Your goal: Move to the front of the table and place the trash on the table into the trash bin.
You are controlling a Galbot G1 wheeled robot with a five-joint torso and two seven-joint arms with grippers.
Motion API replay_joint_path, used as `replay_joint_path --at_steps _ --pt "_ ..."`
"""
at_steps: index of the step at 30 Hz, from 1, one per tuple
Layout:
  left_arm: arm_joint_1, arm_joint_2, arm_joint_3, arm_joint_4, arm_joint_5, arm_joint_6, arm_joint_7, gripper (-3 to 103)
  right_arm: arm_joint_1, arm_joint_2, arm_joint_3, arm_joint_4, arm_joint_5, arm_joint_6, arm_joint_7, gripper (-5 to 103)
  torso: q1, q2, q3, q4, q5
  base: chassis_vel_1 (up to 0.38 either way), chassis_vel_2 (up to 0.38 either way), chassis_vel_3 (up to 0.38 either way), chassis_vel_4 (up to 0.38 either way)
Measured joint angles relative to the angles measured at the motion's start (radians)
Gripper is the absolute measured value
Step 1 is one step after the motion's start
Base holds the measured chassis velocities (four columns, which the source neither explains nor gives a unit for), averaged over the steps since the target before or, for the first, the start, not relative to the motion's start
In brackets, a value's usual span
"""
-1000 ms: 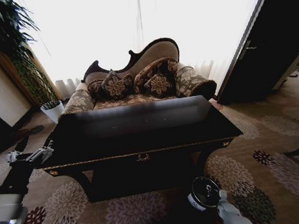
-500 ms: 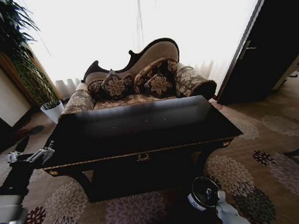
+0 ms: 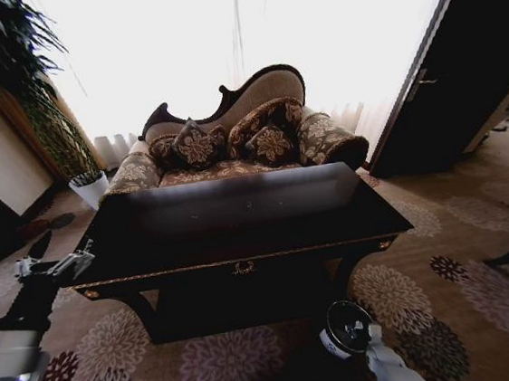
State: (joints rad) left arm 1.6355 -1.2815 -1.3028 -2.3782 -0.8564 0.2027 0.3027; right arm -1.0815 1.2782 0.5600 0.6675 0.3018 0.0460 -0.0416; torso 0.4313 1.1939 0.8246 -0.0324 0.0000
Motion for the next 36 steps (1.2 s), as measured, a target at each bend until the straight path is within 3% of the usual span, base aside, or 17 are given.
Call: replay_joint_path --at_steps 6,14,29,36 --pt "-0.001 -0.003 0.005 0.0 0.005 0.0 0.0 100 -0.012 0.002 -0.003 0.016 0.004 0.009 -0.022 98 0.0 0.0 0.0 0.0 0.0 0.0 0.0 0.0 0.0" --pt "-0.004 -0.003 0.004 0.0 0.004 0.0 0.001 100 -0.058 0.001 -0.001 0.073 0.004 0.016 -0.024 100 0.0 0.0 0.0 0.0002 0.0001 0.0 0.0 0.0 0.0" --pt "-0.049 -0.012 0.032 0.02 -0.004 0.0 0.0 100 -0.404 -0.045 0.084 0.551 -0.089 0.146 -0.131 100 0.0 0.0 0.0 -0.0001 0.0 0.0 0.0 0.0 0.0" --pt "-0.078 -0.02 0.074 0.037 0.001 0.0 -0.001 100 -0.561 -0.038 0.135 0.831 0.012 0.103 -0.094 100 0.0 0.0 0.0 -0.0001 -0.0001 0.0 0.0 0.0 0.0"
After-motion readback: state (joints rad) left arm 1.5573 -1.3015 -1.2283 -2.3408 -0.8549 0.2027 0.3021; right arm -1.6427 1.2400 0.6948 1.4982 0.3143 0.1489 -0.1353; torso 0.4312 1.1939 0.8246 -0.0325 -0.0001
